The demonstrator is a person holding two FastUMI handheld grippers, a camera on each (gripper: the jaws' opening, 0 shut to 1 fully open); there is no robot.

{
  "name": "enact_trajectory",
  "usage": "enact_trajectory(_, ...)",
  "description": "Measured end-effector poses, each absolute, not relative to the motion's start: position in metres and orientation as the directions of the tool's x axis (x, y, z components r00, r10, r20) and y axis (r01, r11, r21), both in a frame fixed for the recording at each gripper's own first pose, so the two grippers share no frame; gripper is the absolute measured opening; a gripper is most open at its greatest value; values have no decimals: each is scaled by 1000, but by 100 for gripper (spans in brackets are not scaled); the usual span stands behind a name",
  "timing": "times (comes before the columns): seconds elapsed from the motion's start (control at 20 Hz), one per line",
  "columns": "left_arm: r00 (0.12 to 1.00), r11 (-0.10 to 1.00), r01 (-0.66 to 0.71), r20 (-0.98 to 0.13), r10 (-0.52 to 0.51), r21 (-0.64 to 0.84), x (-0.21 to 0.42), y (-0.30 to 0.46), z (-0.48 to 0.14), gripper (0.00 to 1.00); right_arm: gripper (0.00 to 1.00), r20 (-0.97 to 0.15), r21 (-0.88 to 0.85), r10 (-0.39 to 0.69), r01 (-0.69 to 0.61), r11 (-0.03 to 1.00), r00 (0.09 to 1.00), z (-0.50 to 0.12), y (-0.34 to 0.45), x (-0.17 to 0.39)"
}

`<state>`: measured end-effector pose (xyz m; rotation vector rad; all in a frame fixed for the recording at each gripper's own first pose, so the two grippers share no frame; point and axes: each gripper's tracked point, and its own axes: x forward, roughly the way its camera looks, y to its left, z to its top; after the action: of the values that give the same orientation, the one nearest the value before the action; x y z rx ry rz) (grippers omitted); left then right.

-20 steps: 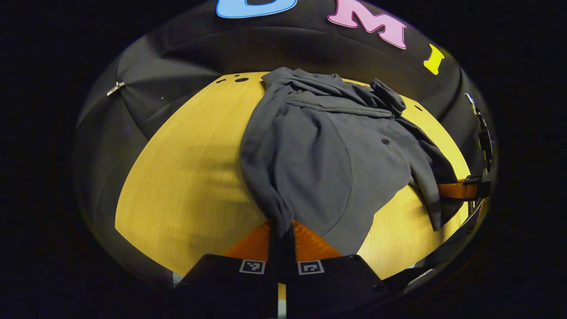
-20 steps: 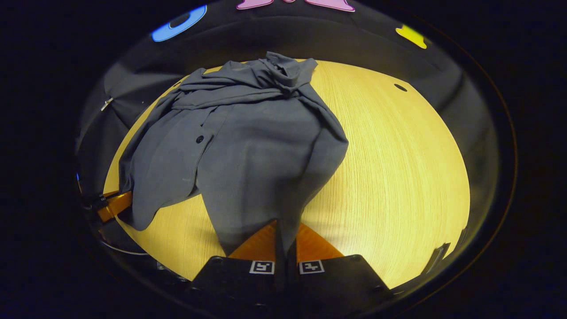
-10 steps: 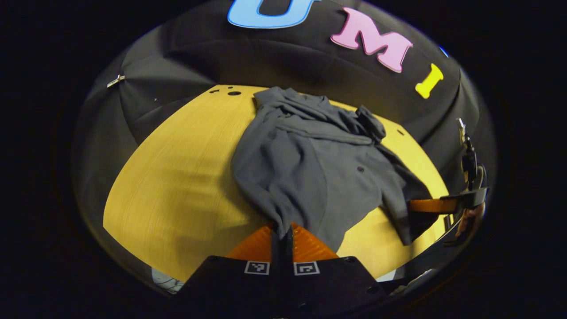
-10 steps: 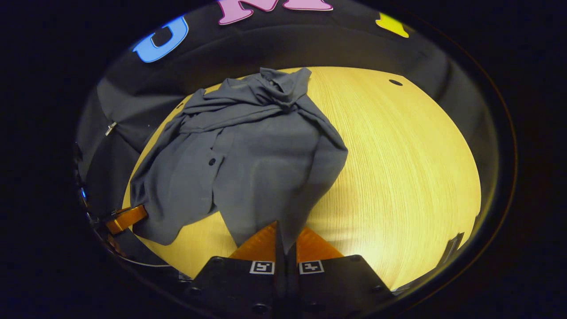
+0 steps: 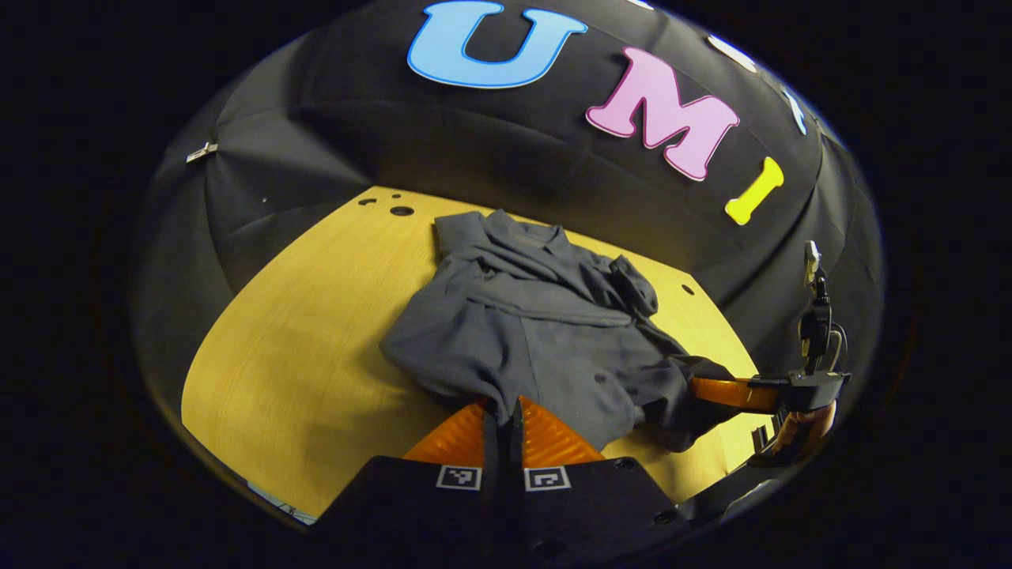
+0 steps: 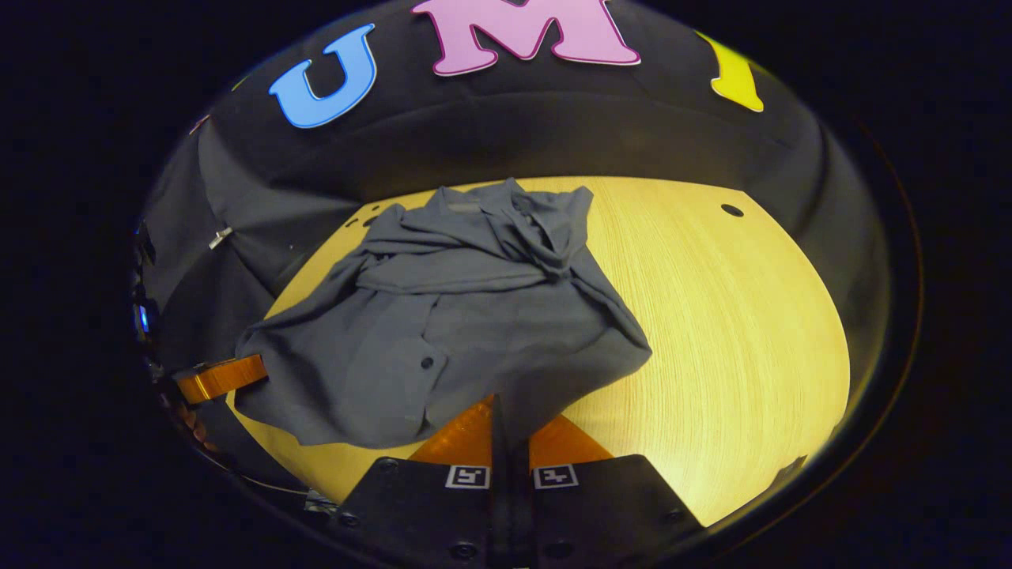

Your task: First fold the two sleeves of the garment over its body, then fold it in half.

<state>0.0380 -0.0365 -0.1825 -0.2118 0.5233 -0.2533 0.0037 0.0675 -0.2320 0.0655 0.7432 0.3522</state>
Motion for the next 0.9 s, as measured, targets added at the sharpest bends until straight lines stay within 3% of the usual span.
enact_trajectory(0.9,923,941,221,-256,-286,-255,146,-41,-79,5,5,-427,144,430,-410,901,796,-152,110,128)
